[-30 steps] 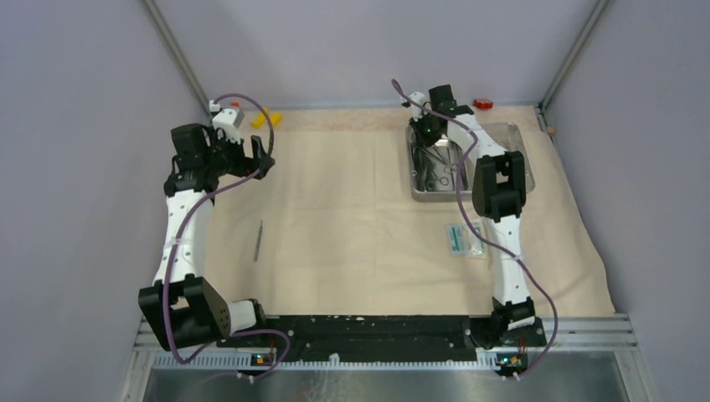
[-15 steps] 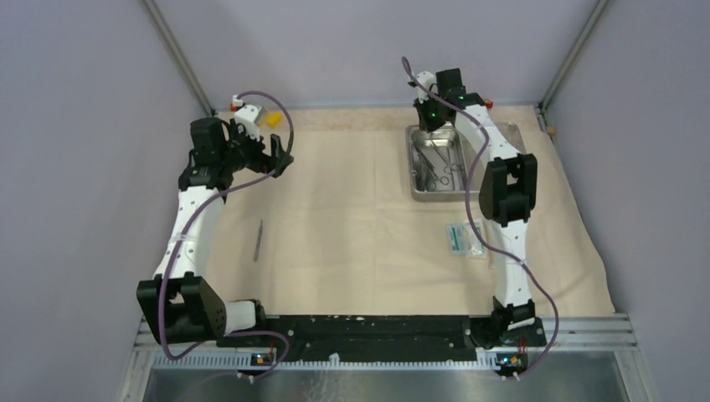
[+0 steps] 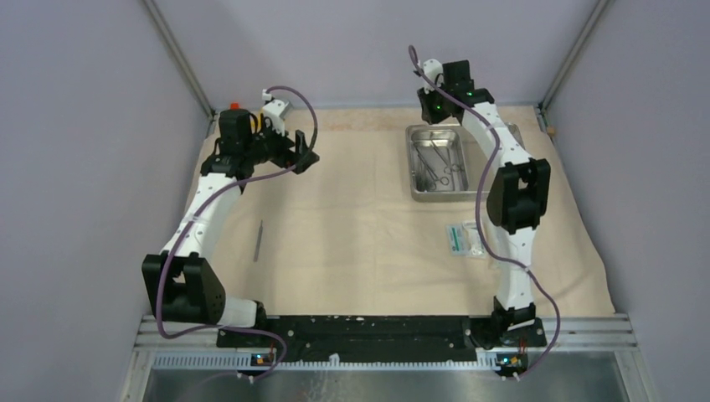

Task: Open and lay out the surgical kit
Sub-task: Pick up the medical item from the container.

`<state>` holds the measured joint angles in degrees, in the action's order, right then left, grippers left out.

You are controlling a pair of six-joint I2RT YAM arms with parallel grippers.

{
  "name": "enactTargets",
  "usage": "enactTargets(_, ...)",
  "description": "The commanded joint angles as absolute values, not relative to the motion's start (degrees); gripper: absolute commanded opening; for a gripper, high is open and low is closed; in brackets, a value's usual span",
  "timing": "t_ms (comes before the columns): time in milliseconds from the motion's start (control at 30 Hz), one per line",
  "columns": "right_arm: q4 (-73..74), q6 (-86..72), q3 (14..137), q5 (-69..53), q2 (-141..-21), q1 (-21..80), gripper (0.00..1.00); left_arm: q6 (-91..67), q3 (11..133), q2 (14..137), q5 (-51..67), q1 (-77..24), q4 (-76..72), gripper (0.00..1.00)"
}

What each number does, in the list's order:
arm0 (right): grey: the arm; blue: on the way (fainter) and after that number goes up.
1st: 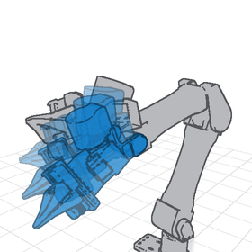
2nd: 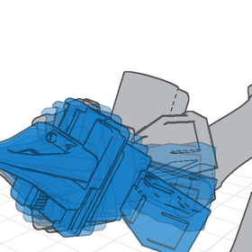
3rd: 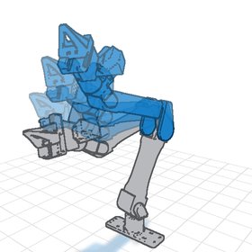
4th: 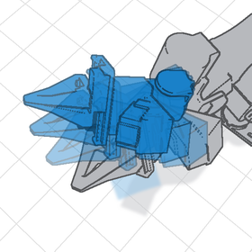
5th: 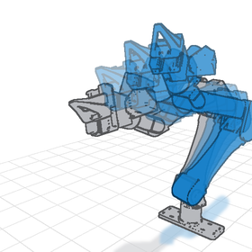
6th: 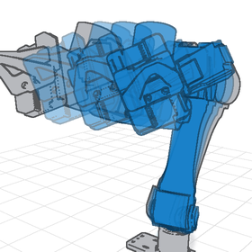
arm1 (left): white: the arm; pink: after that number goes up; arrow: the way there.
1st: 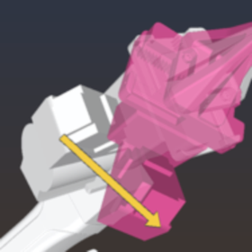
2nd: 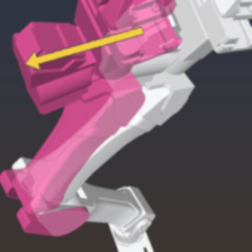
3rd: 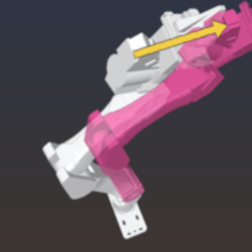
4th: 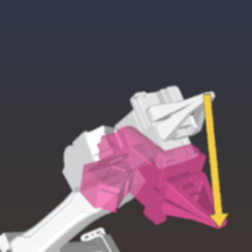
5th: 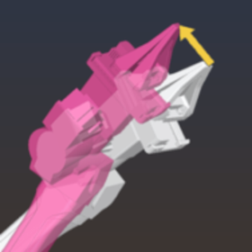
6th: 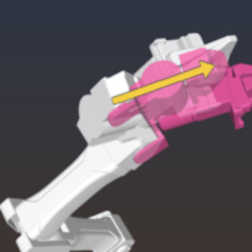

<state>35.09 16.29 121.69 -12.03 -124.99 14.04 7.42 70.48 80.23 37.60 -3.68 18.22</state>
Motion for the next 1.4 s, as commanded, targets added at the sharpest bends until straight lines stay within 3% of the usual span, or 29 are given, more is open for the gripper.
enactTargets(0, 33.58, 17.17, 119.82, -11.37, -128.42, 14.44, 0.24, 6.14, 71.22, 79.48, 38.4, -4.11, 14.35, 0.99)
enactTargets(133, 33.09, 18.11, 119.79, -11.98, -131.17, 14.44, 0.34, 5.98, 70.21, 79.22, 37.93, -4.28, 13.64, 0.99)
enactTargets(367, 33.39, 19.07, 121.68, -12.63, -135.9, 14.42, 0.38, 6.06, 69.93, 79.28, 37.46, -4.39, 13.67, 0.99)
enactTargets(833, 32.04, 18.55, 124.04, -14.41, -139.58, 14.69, 0.38, 5.88, 69.93, 80.73, 36.89, -4.39, 13.5, 0.99)
enactTargets(1367, 32.44, 18.63, 126.39, -11.7, -143.75, 14.95, 0.31, 6.01, 69.79, 81.3, 36.97, -4.39, 13.36, 0.99)
